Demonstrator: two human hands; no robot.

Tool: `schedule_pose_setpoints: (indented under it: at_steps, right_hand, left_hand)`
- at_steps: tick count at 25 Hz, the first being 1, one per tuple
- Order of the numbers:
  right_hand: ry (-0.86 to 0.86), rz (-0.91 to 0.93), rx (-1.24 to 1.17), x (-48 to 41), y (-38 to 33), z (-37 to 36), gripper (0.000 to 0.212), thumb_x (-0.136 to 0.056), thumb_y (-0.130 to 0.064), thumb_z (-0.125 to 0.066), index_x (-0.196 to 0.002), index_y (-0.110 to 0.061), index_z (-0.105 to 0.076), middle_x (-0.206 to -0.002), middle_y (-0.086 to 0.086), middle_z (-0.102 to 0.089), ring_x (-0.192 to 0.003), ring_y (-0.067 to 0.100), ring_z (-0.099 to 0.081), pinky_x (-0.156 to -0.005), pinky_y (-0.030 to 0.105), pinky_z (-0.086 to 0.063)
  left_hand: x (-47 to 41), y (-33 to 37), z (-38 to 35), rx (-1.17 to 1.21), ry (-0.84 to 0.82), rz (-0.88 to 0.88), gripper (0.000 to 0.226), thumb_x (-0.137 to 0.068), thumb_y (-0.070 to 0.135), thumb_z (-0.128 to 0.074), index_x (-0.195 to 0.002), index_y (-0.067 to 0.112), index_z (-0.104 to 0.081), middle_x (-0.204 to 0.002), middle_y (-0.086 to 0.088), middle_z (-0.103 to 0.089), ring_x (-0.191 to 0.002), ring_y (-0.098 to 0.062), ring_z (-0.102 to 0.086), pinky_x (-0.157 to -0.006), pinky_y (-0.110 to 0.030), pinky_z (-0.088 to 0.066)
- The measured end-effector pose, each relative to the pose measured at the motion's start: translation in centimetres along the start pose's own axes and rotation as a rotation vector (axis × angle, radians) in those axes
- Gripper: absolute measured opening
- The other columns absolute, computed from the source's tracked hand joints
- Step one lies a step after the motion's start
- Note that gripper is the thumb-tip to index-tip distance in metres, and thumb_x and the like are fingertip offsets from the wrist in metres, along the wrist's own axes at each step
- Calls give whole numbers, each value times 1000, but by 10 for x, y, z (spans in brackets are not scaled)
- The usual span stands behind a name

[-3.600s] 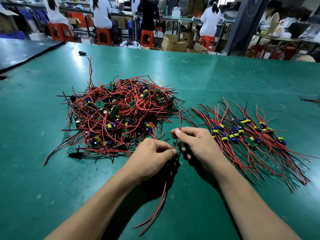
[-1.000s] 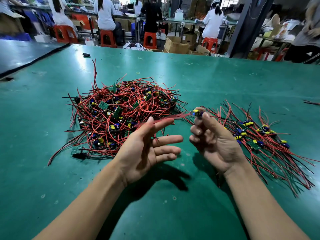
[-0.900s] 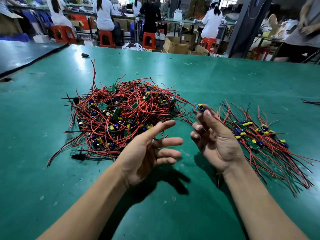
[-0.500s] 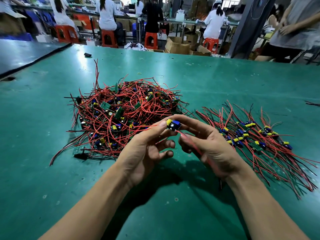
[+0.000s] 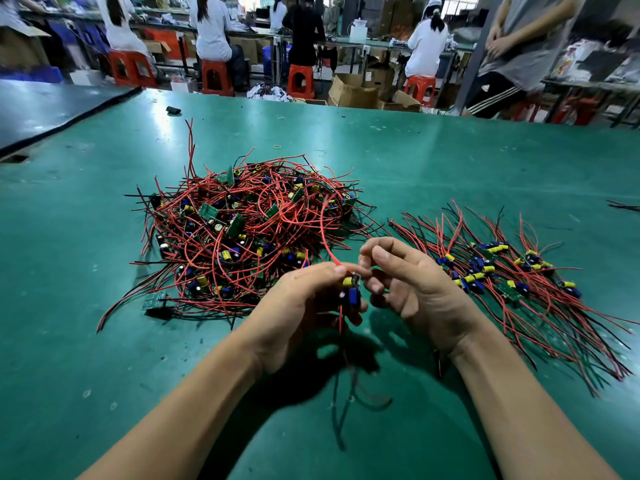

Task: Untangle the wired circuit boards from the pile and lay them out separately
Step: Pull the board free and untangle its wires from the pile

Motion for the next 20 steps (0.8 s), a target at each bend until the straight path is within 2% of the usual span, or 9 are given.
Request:
schedule_pose_setpoints:
  at_steps: [2, 4, 6, 8, 10, 12, 15, 18, 20]
  right_hand:
    - [-9, -38, 60, 0, 3, -2, 37, -63, -48, -89, -88, -23, -79, -83, 0, -65, -65, 7, -60, -58, 18, -48]
    - [-69, -93, 140, 4, 11, -9, 42, -68, -50, -85, -95, -19, -80, -88, 5, -71, -75, 11, -67, -69, 28, -54]
    - [-70, -114, 214, 7, 16, -11, 36, -74, -40, -85, -99, -15, -79, -96, 11, -74, -83, 18, -69, -79, 33, -56]
    - [3, -86, 249, 6, 15, -4, 22, -77, -26, -84, -95, -14, -79, -91, 9, -75, -79, 18, -69, -77, 30, -56]
    - [85, -61, 264, 3, 11, 5, 17, -75, -24, -83, -90, -16, -79, -80, 5, -73, -70, 16, -66, -70, 29, -54]
    - [119, -68, 231, 3, 11, 10, 17, -77, -26, -81, -91, -16, -78, -71, 3, -68, -60, 18, -62, -60, 29, -52]
    - [126, -40, 190, 4, 9, 10, 25, -74, -33, -83, -91, -16, -77, -69, 3, -65, -53, 15, -60, -48, 25, -50]
    - [204, -14, 296, 2, 9, 19, 32, -67, -41, -88, -86, -18, -78, -75, 4, -64, -64, 16, -56, -62, 32, -46]
    - [210, -40, 288, 2, 14, 21, 31, -68, -42, -85, -86, -18, -77, -77, 6, -63, -69, 20, -53, -69, 39, -43]
  left_hand:
    - [4, -4, -8, -29, -31, 6, 27, -82, 29, -59, -91, 15, -79, -81, -9, -71, -70, -20, -66, -68, -32, -53]
    - [10, -8, -14, 10, -47, 4, 33, -81, 32, -65, -93, 2, -75, -84, -16, -66, -70, -23, -59, -60, -27, -53]
    - [12, -10, -14, -22, -27, 2, 32, -84, 31, -66, -86, 0, -74, -78, -15, -65, -61, -20, -56, -54, -23, -52]
    - [8, -13, -11, -68, -3, 14, 27, -95, 20, -58, -88, -2, -72, -76, -15, -67, -54, -18, -59, -52, -21, -51]
    - [6, -14, -9, -84, 5, 22, 26, -99, 14, -52, -98, -7, -68, -79, -15, -70, -54, -20, -63, -52, -22, -51]
    - [6, -15, -8, -49, 13, 20, 21, -99, 12, -52, -98, 0, -69, -84, -18, -73, -59, -25, -69, -53, -23, -52]
    - [4, -16, -2, 19, 71, 16, 22, -97, 9, -54, -90, 10, -74, -90, -22, -74, -73, -31, -74, -71, -34, -53]
    - [3, -18, 4, -4, 130, 13, 33, -96, 9, -54, -78, 20, -79, -85, -18, -75, -70, -29, -73, -69, -34, -58]
    - [2, -18, 9, -9, 181, 11, 31, -95, 10, -56, -75, 18, -78, -77, -15, -73, -63, -26, -71, -68, -34, -59]
Point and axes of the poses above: each hand's wrist, its own x-axis away from the middle knuckle, its own z-axis out of the back of the hand, y = z × x, the point moved 10 cm from there along -x, towards the middle knuckle
